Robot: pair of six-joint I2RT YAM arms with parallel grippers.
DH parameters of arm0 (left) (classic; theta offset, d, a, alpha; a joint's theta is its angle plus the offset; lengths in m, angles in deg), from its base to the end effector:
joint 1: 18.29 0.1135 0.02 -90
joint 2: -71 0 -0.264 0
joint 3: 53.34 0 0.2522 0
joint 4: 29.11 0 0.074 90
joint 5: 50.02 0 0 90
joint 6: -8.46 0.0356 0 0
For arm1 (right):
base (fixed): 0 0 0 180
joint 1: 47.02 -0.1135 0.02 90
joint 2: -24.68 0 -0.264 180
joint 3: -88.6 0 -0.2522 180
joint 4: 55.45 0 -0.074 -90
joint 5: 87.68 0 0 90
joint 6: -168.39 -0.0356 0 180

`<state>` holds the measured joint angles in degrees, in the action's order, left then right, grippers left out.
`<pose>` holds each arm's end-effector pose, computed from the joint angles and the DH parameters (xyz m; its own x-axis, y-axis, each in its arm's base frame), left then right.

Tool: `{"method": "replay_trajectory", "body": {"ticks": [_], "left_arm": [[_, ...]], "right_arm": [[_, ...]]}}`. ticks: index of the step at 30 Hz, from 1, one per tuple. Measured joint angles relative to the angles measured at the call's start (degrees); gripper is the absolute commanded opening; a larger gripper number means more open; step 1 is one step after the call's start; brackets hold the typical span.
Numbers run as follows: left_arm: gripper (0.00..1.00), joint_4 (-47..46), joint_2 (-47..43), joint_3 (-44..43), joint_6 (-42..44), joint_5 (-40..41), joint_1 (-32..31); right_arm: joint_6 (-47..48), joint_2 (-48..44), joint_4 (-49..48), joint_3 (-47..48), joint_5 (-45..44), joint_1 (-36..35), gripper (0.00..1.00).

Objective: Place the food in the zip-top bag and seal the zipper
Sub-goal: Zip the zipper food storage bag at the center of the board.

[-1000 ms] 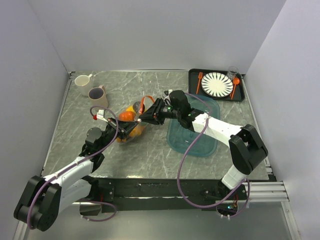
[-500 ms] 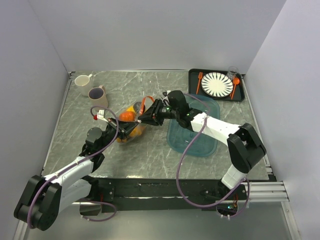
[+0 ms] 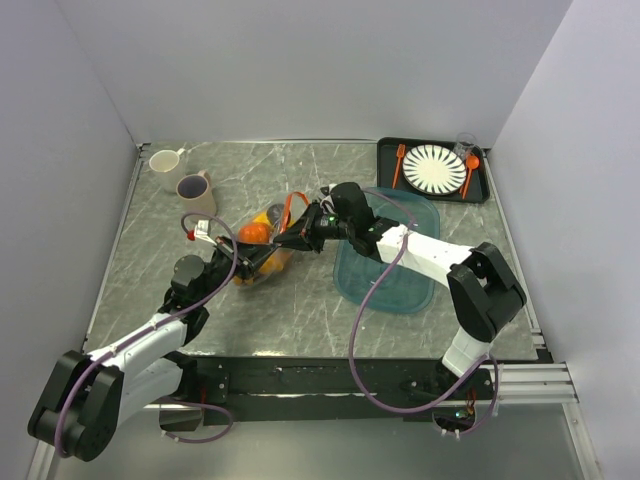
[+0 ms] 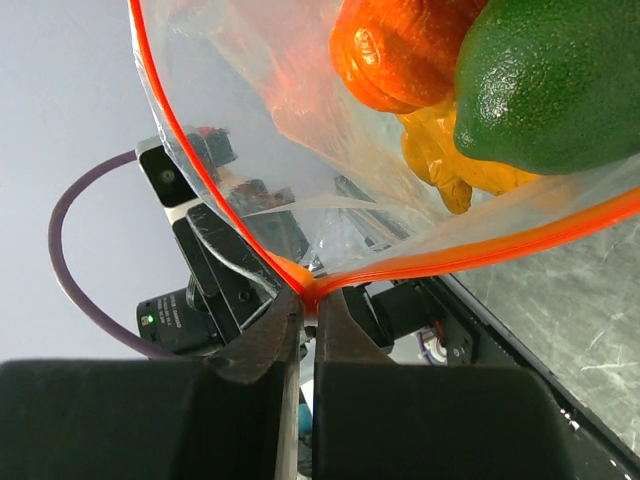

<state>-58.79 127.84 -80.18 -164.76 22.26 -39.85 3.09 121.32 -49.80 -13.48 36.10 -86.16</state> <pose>0.1838 -0.0843 0.2078 -0.6293 -0.7684 -0.1164 0.0696 0.0934 -0.9932 0.2851 0.2576 0.2520 -0.9687 0.2482 -0.0092 0.0767 0.3344 0.9393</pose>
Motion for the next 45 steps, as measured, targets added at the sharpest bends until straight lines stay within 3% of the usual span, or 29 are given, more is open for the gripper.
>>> {"method": "replay_trajectory", "body": {"ticks": [28, 38, 39, 42, 44, 45], "left_arm": [[0.01, 6.6, -10.8, 3.2, 0.0, 1.3, -0.2], [0.01, 10.9, -13.3, 4.5, 0.0, 1.6, -0.2], [0.02, 11.0, -13.3, 4.5, 0.0, 1.6, -0.2], [0.31, 10.8, -12.9, 4.5, 0.1, 1.6, -0.2], [0.38, 9.3, -11.5, 4.5, 0.1, 1.6, -0.2], [0.46, 8.1, -10.4, 4.4, 0.1, 1.6, -0.2]], "right_arm": [[-1.6, -0.3, -3.4, -1.8, 3.2, 0.2, 0.01], [-1.6, -1.0, -4.3, -2.0, 0.3, 4.8, 0.04], [-1.5, -1.1, -4.3, -2.0, 0.3, 4.8, 0.04], [-1.1, -1.3, -3.8, -2.0, 0.1, 4.8, 0.04], [-0.6, -1.6, -3.2, -2.0, 0.1, 4.7, 0.04], [-0.4, -1.9, -3.0, -2.1, 0.1, 4.6, 0.04]]}}
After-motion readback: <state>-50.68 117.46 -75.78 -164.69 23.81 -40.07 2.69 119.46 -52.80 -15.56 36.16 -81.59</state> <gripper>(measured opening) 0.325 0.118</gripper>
